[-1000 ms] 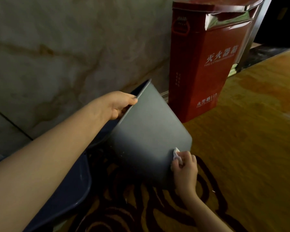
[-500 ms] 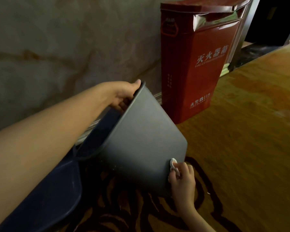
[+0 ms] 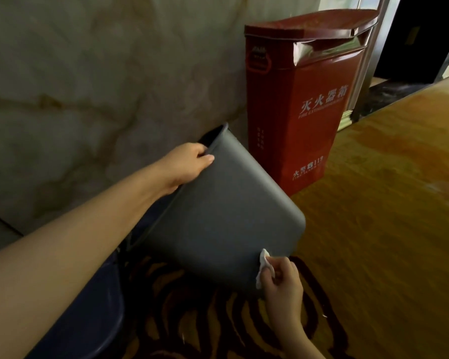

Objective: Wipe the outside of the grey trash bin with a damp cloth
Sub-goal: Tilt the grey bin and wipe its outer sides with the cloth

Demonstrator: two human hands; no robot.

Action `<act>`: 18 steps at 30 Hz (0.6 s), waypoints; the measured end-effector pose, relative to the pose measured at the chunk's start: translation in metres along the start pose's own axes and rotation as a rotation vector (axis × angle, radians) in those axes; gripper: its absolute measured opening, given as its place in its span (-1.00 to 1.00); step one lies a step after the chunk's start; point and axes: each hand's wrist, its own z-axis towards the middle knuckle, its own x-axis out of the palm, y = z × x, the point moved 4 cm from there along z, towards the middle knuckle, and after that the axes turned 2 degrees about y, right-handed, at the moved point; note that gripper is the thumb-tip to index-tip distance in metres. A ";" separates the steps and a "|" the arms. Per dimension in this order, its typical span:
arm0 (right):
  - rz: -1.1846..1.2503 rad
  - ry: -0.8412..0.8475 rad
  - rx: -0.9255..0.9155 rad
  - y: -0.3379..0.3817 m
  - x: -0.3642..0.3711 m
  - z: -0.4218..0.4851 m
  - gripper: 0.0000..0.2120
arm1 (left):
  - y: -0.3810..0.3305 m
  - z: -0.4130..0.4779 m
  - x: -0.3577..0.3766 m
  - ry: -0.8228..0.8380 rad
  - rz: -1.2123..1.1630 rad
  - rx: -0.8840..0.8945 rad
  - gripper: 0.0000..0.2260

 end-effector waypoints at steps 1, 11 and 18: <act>0.026 0.001 -0.010 0.004 0.000 0.001 -0.84 | 0.005 -0.006 -0.002 -0.010 -0.015 0.033 -0.78; 0.130 -0.128 -0.397 0.128 -0.016 0.006 -0.87 | 0.030 -0.044 -0.007 0.219 -0.265 0.170 -0.68; 0.083 -0.136 -0.519 0.203 0.011 0.040 -0.86 | 0.021 -0.047 -0.008 0.294 -0.245 0.228 -0.69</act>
